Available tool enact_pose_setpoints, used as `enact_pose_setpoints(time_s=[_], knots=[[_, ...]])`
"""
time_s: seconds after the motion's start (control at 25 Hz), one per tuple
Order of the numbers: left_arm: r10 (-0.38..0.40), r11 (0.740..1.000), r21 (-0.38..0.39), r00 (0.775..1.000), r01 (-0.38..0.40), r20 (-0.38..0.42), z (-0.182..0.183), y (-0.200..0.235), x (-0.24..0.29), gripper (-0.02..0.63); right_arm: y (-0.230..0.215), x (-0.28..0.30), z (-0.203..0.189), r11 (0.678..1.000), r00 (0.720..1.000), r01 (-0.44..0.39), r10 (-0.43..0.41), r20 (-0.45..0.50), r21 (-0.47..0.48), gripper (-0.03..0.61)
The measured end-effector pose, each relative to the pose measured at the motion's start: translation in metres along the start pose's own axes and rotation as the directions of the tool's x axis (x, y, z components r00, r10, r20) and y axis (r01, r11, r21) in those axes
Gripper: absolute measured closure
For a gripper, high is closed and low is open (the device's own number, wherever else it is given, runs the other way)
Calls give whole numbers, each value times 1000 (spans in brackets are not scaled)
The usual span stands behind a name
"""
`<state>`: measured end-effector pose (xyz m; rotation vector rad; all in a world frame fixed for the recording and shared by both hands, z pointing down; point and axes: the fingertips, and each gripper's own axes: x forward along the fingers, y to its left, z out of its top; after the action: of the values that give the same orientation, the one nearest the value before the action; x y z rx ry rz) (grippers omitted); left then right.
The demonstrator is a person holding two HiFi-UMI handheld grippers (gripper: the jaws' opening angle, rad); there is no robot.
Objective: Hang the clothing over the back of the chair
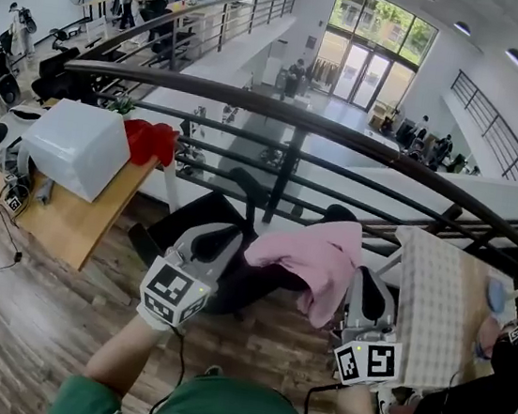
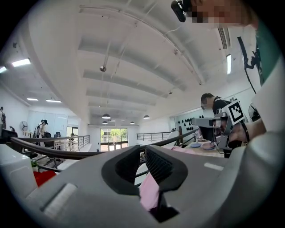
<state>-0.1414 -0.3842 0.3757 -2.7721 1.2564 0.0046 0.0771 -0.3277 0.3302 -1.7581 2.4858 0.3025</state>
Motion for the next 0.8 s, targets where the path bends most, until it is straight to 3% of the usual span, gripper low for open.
enact_pose_setpoints(time_s=[0.32, 0.52, 0.8], knots=[[-25, 1000, 7, 999, 25, 21, 17, -65, 36, 568, -54, -57, 11, 999, 999, 33, -33, 4, -20, 575], [-66, 998, 12, 998, 66, 1, 20, -121, 52, 568, -94, -98, 9, 997, 997, 79, -79, 2, 17, 575], [-53, 998, 45, 998, 54, -28, 24, -182, 62, 568, -140, -146, -3, 995, 997, 80, -81, 9, 58, 575]])
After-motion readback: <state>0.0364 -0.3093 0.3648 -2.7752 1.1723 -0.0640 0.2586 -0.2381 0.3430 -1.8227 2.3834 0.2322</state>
